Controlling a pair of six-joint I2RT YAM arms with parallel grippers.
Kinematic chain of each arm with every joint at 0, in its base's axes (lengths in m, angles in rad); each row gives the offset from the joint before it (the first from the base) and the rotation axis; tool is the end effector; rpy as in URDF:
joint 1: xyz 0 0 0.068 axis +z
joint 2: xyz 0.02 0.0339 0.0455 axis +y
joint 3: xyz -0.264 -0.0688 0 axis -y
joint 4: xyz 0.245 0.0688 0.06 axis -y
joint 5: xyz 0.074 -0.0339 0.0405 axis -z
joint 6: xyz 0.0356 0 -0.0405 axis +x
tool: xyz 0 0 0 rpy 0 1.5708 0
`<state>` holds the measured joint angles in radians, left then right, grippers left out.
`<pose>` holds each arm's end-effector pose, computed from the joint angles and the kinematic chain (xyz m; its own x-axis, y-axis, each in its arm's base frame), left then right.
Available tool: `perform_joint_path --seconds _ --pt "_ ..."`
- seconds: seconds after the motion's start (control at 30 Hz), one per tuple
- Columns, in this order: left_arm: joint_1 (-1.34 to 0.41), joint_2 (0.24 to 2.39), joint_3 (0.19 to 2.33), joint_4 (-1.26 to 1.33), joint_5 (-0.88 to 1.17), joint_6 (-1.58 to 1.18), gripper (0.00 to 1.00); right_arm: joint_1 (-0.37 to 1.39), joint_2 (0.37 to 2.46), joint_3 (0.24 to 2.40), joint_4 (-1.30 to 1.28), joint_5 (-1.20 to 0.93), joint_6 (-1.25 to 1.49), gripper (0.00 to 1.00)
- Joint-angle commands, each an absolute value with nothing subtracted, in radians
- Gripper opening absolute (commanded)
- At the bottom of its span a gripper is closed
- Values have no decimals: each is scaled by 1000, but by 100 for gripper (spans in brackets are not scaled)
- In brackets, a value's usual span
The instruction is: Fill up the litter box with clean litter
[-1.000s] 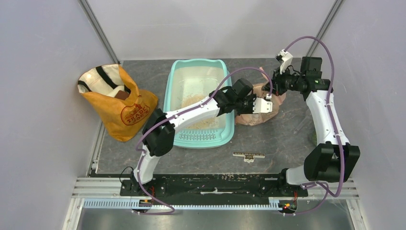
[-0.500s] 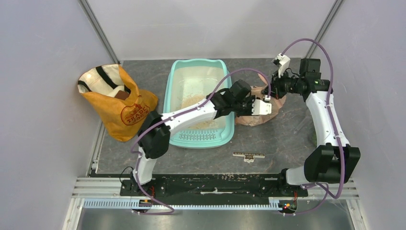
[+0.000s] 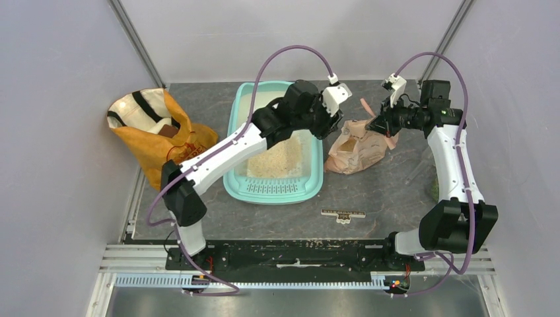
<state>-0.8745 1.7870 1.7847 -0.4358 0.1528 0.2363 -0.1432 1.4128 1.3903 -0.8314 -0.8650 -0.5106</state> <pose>0.2656 -0.3262 0.3845 -0.0663 0.4401 -0.8955 0.8869 0.4373 0.1492 0.2895 -0.0144 0.3555 -0.4543 -0.2548 -0.8536 -0.7157 0.6750 0.1795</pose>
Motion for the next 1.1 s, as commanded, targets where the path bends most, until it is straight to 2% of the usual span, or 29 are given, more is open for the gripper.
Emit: perform_joint_path --seconds 0.0,0.1,0.27,0.73,0.93,1.07 --pt "-876 1883 1853 -556 148 -64 54 -147 1397 1436 -848 -913 -514 0" --pt "-880 1922 1867 -558 154 -116 60 -149 1393 1434 -847 -915 -514 0" --pt "-879 2006 1919 -567 56 -139 61 -153 1390 1434 -847 -923 -515 0" --pt "-862 2116 2008 -426 56 -194 60 -162 1378 1443 -881 -953 -544 0" --pt "-851 2140 1945 -326 116 -185 67 -168 1395 1466 -919 -956 -573 0" --pt "-854 2179 1968 -344 76 -194 68 -175 1402 1481 -952 -958 -607 0"
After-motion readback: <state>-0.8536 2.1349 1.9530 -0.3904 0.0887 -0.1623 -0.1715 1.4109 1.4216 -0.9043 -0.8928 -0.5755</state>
